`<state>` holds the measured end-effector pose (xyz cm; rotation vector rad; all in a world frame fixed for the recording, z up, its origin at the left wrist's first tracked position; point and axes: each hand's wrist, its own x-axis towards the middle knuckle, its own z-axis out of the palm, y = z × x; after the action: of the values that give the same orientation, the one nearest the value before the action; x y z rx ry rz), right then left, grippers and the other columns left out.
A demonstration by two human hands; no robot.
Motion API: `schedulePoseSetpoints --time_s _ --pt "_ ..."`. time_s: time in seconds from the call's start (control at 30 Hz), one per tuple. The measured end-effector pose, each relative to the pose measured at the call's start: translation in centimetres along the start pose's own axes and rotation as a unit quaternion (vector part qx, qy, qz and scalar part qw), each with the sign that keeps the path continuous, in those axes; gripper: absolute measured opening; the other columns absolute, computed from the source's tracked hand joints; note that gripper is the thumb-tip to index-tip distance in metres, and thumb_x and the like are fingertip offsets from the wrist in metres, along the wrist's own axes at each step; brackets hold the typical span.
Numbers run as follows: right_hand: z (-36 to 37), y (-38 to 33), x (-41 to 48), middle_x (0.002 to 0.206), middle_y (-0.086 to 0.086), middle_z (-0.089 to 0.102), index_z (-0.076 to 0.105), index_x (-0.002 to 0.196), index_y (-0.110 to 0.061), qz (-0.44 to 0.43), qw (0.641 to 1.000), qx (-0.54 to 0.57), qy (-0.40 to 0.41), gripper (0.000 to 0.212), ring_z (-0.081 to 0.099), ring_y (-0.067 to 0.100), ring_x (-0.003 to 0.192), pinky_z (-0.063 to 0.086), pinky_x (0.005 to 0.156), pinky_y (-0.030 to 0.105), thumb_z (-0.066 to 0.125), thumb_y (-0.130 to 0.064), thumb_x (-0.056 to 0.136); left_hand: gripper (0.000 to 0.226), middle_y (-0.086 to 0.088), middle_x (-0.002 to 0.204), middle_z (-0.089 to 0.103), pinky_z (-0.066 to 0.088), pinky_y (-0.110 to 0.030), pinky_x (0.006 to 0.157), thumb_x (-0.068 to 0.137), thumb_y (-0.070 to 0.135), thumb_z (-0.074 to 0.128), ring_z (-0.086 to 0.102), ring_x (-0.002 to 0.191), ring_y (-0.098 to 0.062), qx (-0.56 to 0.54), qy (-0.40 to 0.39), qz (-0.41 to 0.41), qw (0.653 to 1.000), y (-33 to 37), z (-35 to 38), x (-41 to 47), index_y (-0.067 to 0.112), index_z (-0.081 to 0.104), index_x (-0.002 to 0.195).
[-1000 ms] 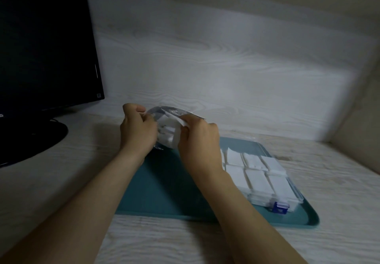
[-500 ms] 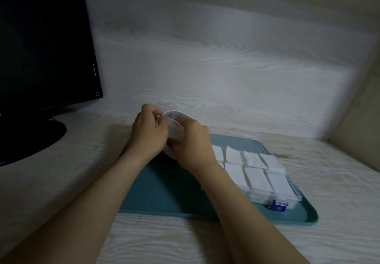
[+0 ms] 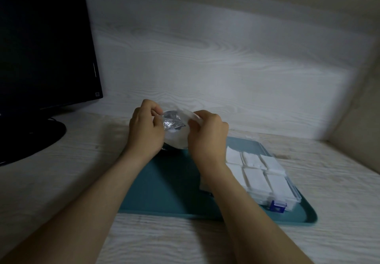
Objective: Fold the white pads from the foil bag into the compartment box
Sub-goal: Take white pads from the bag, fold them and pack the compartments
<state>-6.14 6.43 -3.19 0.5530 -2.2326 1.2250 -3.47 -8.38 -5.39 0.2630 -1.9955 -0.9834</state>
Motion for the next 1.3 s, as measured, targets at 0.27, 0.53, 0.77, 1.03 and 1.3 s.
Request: schedulePoseSetpoints --time_s 0.27,0.53,0.77,1.03,1.3 --pt "-0.8 0.2 0.4 0.068 -0.006 0.064 0.07 0.084 -0.021 0.032 0.997 0.056 0.041 0.021 0.056 0.026 0.074 0.029 0.064 0.032 0.06 -0.006 0.095 0.022 0.0 0.123 0.057 0.041 -0.026 0.1 0.09 0.012 0.067 0.058 0.116 -0.026 0.085 -0.068 0.024 0.994 0.0 0.0 -0.6 0.03 0.078 0.09" --pt "-1.1 2.0 0.7 0.067 -0.001 0.072 0.072 0.078 -0.015 0.087 0.974 0.209 0.035 0.014 0.067 0.02 0.065 0.057 0.063 0.041 0.072 -0.025 0.089 0.055 -0.008 0.165 0.018 0.031 -0.038 0.114 0.084 0.005 0.069 0.028 0.136 -0.043 0.203 -0.112 0.01 0.973 0.4 0.1 -1.3 0.022 0.063 0.137" --pt "-3.5 2.3 1.2 0.077 0.002 0.074 0.078 0.096 -0.009 0.11 0.939 0.326 -0.015 0.008 0.065 0.012 0.068 0.054 0.063 0.029 0.074 -0.015 0.096 0.045 -0.011 0.166 0.022 0.024 -0.033 0.121 0.087 0.005 0.071 0.026 0.143 -0.041 0.163 -0.1 0.038 0.981 0.4 0.1 -1.4 0.024 0.073 0.128" --pt "-5.9 3.1 0.7 0.082 0.006 0.079 0.078 0.103 -0.008 0.087 0.929 0.345 -0.102 0.012 0.073 0.02 0.073 0.06 0.071 0.038 0.075 -0.018 0.097 0.029 0.006 0.12 0.074 0.055 -0.033 0.103 0.096 0.036 0.064 0.07 0.113 -0.008 -0.164 -0.003 0.077 0.983 4.7 0.0 -2.0 0.021 0.075 0.119" --pt "-6.3 3.8 -0.2 0.08 -0.001 0.077 0.072 0.111 -0.009 0.076 0.93 0.346 -0.099 0.024 0.074 0.02 0.073 0.064 0.068 0.042 0.076 -0.028 0.097 0.034 -0.001 0.122 0.078 0.061 -0.051 0.098 0.099 0.018 0.072 0.075 0.114 -0.021 -0.346 -0.241 -0.086 0.903 8.0 1.2 -4.6 0.021 0.065 0.133"
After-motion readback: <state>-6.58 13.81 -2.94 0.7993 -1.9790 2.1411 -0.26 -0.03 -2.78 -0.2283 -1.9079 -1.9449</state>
